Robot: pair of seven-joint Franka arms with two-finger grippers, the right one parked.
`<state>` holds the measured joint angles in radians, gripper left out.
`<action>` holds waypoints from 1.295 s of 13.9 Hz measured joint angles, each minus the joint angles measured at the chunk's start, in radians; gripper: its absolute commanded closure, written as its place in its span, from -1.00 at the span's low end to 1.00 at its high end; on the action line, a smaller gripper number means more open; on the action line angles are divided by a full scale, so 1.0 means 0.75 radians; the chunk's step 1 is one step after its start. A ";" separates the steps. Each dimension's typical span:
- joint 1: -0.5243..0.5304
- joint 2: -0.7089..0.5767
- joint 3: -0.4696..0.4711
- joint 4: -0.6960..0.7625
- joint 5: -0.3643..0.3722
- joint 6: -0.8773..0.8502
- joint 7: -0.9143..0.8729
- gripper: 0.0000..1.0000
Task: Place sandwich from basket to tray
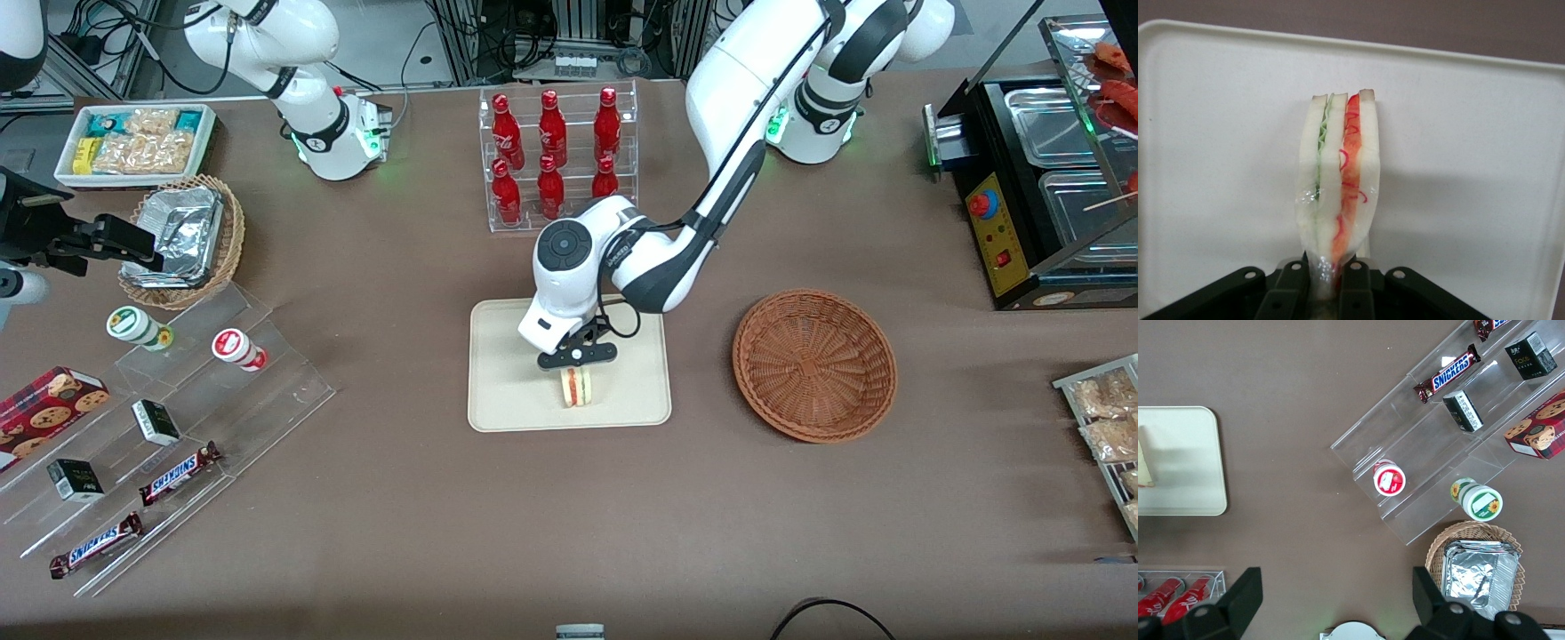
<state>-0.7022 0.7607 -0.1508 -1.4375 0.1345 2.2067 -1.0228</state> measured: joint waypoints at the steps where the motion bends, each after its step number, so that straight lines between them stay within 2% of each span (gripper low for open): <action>1: -0.009 0.007 0.000 0.000 0.000 0.000 0.000 1.00; 2: -0.016 0.013 0.000 0.000 0.000 0.000 0.000 1.00; 3: -0.022 0.016 0.000 0.000 0.003 0.000 0.000 0.42; 4: -0.025 0.015 0.000 0.001 0.006 0.000 0.000 -0.77; 5: -0.025 0.016 0.000 0.001 0.007 0.000 0.000 -0.99; 12: -0.021 -0.003 0.006 0.031 0.019 0.000 -0.003 -1.00; 15: 0.007 -0.097 0.022 0.051 0.019 -0.011 -0.062 -1.00; 18: 0.088 -0.248 0.026 0.047 0.019 -0.154 -0.103 -1.00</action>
<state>-0.6359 0.5749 -0.1312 -1.4025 0.1486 2.0916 -1.0999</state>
